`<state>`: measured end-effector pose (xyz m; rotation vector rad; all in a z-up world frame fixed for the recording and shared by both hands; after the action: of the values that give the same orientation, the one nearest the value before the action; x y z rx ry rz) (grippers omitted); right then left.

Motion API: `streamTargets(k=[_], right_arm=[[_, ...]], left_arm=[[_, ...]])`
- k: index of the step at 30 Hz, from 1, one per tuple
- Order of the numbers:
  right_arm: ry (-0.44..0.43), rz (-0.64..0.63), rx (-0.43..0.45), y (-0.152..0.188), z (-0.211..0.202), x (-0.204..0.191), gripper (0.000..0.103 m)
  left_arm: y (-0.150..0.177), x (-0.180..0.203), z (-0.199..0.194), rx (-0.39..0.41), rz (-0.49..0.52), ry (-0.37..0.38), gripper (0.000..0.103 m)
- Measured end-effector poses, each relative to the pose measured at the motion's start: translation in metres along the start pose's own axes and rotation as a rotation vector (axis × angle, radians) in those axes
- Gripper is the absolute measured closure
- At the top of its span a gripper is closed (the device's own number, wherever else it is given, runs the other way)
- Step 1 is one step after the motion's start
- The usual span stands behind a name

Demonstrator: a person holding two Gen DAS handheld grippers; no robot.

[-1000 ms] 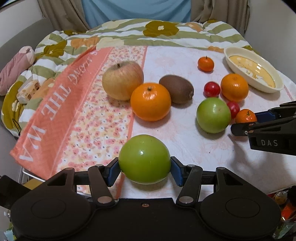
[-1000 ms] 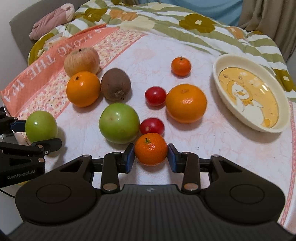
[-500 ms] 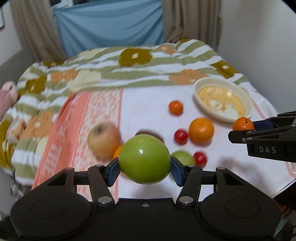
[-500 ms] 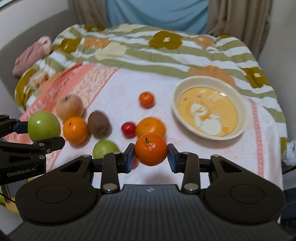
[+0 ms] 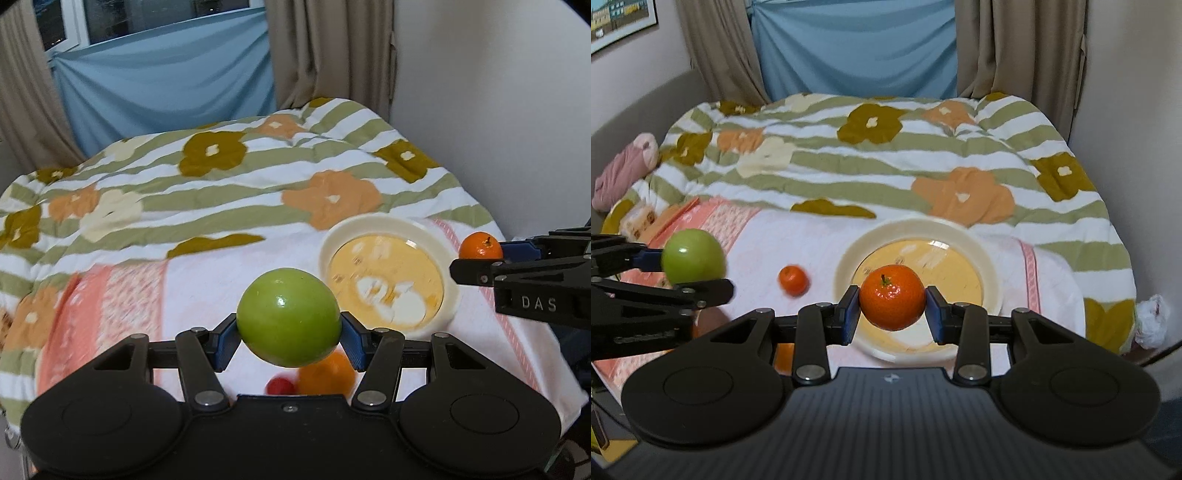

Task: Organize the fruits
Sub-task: 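Carry both fruits to the duck bowl and release them inside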

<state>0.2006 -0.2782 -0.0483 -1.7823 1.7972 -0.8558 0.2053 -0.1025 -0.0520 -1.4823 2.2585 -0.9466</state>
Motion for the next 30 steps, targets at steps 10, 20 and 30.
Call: streamTargets(k=[10, 20, 30], right_arm=[[-0.027, -0.011, -0.04, -0.017, 0.073, 0.04, 0.051], [-0.024, -0.019, -0.095, -0.017, 0.132, 0.062, 0.051], [-0.038, -0.012, -0.116, -0.018, 0.153, 0.068, 0.051]], left_arm=[[-0.044, 0.024, 0.108, -0.051, 0.022, 0.042, 0.042], [-0.054, 0.035, 0.182, -0.121, 0.073, 0.043, 0.042], [-0.066, 0.041, 0.196, -0.115, 0.095, 0.034, 0.041]])
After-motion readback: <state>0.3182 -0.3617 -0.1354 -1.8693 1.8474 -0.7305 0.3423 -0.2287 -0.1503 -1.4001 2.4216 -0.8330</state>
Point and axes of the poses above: each gripper's, at about its wrist camera, not at the fingertips, and z roughly the way its jaws point, x to its right, y to its underside, the point moved 5 cm from there along z, roughly the way its jaws point, and after that the axes turned 13 degrees about y, right-handed, at the moved point
